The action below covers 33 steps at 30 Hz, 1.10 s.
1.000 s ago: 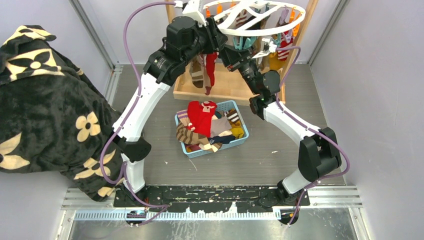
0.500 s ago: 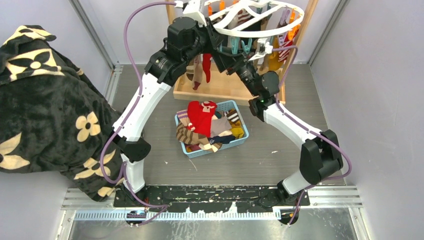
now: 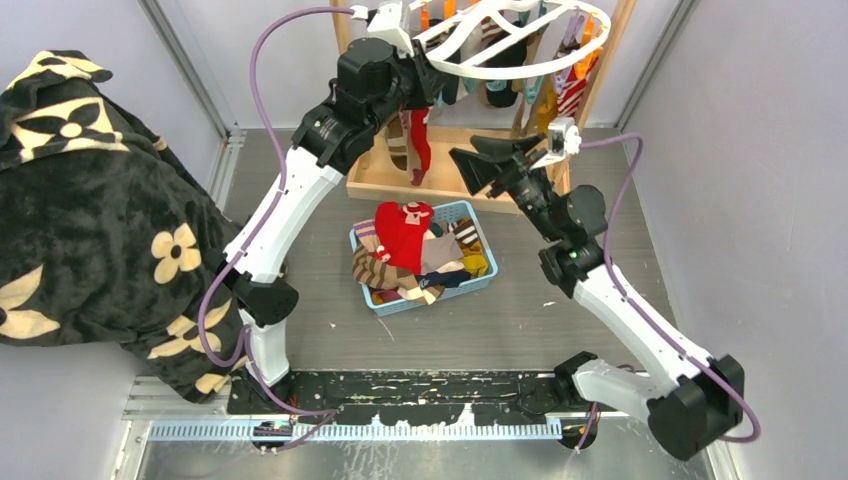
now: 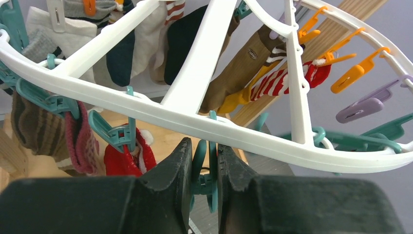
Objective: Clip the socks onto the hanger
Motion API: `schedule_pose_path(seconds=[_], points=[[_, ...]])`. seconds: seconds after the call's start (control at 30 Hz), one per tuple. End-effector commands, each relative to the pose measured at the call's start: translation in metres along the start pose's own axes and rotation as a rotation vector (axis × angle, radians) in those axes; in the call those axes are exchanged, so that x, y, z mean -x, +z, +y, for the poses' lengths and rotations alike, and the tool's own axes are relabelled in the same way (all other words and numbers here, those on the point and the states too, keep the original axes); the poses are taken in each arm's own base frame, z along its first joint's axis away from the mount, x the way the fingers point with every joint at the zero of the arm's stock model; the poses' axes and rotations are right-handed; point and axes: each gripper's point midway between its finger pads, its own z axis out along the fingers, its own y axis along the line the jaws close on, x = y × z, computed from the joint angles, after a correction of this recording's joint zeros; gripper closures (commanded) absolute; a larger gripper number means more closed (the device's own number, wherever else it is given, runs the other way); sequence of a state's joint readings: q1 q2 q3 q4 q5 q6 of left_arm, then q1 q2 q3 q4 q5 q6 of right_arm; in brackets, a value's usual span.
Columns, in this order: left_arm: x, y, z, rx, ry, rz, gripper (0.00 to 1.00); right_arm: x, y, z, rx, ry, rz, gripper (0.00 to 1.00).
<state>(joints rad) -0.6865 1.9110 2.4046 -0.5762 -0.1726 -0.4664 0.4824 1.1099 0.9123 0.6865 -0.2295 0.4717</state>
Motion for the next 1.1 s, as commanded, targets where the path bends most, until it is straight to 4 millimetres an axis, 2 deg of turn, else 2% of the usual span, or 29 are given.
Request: schedule_pose_path(seconds=[0.0, 0.13, 0.23, 0.4, 0.5, 0.63, 0.73, 0.87, 0.97, 1.07], points=[[0.045, -0.024, -0.007, -0.02, -0.013, -0.12, 0.91, -0.034, -0.034, -0.011, -0.078, -0.014, 0.154, 0.33], [0.046, -0.026, -0.008, -0.025, -0.015, -0.12, 0.9, -0.077, -0.055, -0.012, -0.112, 0.025, 0.331, 0.34], [0.045, -0.027, -0.008, -0.027, -0.016, -0.118, 0.9, -0.12, -0.067, -0.006, -0.132, 0.003, 0.468, 0.34], [0.042, -0.025, -0.007, -0.025, -0.018, -0.112, 0.9, -0.18, -0.066, 0.006, -0.131, -0.049, 0.645, 0.34], [0.042, -0.025, -0.007, -0.026, -0.015, -0.112, 0.9, -0.214, -0.064, -0.007, -0.211, -0.059, 0.733, 0.38], [0.043, -0.026, -0.007, -0.026, -0.01, -0.115, 0.9, -0.238, -0.058, -0.042, -0.356, -0.067, 0.713, 0.39], [0.043, -0.027, -0.007, -0.026, -0.011, -0.114, 0.9, -0.255, -0.053, -0.064, -0.397, -0.032, 0.695, 0.41], [0.045, -0.028, -0.008, -0.029, -0.013, -0.117, 0.9, -0.258, -0.047, -0.101, -0.444, 0.101, 0.62, 0.45], [0.045, -0.028, -0.008, -0.032, -0.015, -0.118, 0.9, -0.26, -0.045, -0.093, -0.37, 0.129, 0.632, 0.48], [0.044, -0.028, -0.008, -0.033, -0.014, -0.113, 0.9, -0.253, -0.051, -0.077, -0.314, 0.082, 0.635, 0.43]])
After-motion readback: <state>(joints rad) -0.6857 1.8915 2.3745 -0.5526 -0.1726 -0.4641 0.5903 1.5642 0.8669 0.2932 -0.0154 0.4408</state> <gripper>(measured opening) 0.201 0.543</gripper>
